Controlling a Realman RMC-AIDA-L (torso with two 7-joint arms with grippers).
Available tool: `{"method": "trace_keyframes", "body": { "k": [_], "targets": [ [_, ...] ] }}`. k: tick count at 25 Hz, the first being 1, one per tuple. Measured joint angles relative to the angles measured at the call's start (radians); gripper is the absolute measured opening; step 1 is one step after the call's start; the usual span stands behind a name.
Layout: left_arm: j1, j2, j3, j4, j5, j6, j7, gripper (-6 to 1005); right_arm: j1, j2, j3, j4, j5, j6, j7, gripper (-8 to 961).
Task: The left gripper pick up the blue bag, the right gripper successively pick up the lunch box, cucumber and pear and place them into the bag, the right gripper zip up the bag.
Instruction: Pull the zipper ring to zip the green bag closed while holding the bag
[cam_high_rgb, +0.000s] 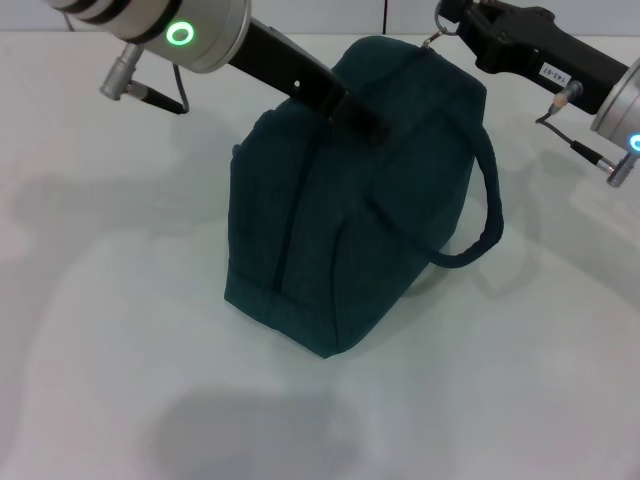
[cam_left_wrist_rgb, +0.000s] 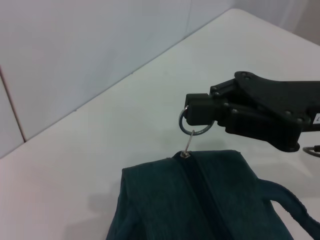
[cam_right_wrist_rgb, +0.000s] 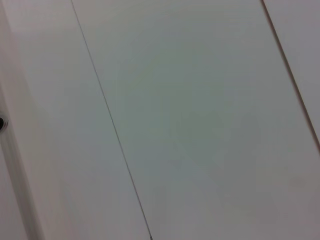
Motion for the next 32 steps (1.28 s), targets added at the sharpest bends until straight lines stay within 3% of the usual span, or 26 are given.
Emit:
{"method": "trace_keyframes", "body": {
  "k": [2, 7, 18, 25, 32],
  "targets": [
    [0.013, -0.001, 0.003, 0.005, -0.004, -0.004, 0.036, 862, -0.001, 0.000, 0.000, 0.000, 0.000, -0.001, 0.000, 59],
    [0.036, -0.002, 0.016, 0.012, -0.033, -0.023, 0.079, 722, -0.005, 0.000, 0.000, -0.001, 0.000, -0.005, 0.003, 60],
    [0.044, 0.000, 0.007, 0.006, -0.053, -0.024, 0.092, 253, -0.009, 0.000, 0.001, 0.000, 0.000, -0.009, 0.008, 62],
    [0.045, -0.001, 0.009, 0.013, -0.059, -0.024, 0.094, 178, -0.014, 0.000, 0.000, 0.001, 0.003, -0.017, 0.010, 64],
    [0.057, 0.004, -0.012, 0.022, -0.185, -0.012, 0.140, 88, -0.045, -0.001, 0.010, 0.023, 0.046, 0.006, 0.008, 65]
  ]
}}
